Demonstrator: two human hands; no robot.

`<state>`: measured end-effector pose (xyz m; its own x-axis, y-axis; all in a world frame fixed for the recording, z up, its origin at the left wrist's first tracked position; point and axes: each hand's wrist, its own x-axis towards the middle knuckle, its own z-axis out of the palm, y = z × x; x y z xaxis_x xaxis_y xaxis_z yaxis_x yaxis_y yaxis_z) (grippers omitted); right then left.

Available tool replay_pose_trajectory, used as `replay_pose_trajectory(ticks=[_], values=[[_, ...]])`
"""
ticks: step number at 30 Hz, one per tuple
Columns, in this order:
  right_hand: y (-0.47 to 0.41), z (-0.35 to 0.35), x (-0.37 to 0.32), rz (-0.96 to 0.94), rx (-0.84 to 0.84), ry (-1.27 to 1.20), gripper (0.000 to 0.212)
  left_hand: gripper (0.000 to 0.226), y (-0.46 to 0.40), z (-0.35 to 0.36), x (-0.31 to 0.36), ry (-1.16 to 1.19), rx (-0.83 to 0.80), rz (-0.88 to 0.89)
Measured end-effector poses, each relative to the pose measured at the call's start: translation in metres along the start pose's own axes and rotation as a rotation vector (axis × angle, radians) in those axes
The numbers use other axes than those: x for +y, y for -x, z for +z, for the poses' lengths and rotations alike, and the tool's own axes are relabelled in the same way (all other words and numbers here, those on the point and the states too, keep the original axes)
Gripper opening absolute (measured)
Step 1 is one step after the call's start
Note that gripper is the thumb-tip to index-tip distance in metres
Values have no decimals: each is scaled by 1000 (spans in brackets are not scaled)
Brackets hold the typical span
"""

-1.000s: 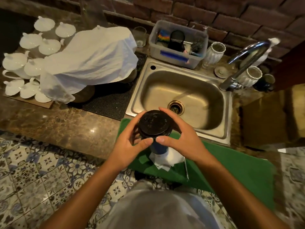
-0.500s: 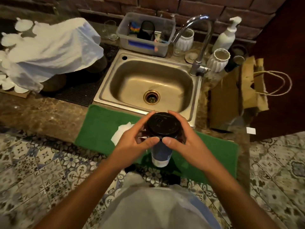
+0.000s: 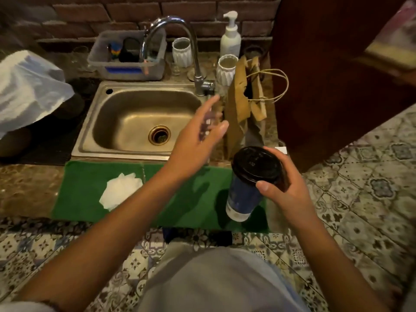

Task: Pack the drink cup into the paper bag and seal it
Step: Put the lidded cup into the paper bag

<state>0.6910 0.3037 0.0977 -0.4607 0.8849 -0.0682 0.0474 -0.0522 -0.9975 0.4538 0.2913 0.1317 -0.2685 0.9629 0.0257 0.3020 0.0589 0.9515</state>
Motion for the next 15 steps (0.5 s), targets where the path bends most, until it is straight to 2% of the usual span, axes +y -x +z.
replay_pose_trajectory(ticks=[2, 5, 9, 12, 15], values=[[3, -15, 0, -3, 43, -3, 64, 61, -37, 12, 5, -104, 76, 19], [9, -32, 0, 8, 80, 3, 64, 65, -87, 29, 10, -214, 126, -3], [11, -46, 3, -4, 103, -13, 70, 80, -132, 47, 17, -521, 64, 3], [12, -52, 5, -14, 117, -29, 67, 95, -150, 58, 9, -624, -11, -114], [10, -58, 10, -15, 136, -47, 65, 92, -157, 62, -2, -600, 44, -225]])
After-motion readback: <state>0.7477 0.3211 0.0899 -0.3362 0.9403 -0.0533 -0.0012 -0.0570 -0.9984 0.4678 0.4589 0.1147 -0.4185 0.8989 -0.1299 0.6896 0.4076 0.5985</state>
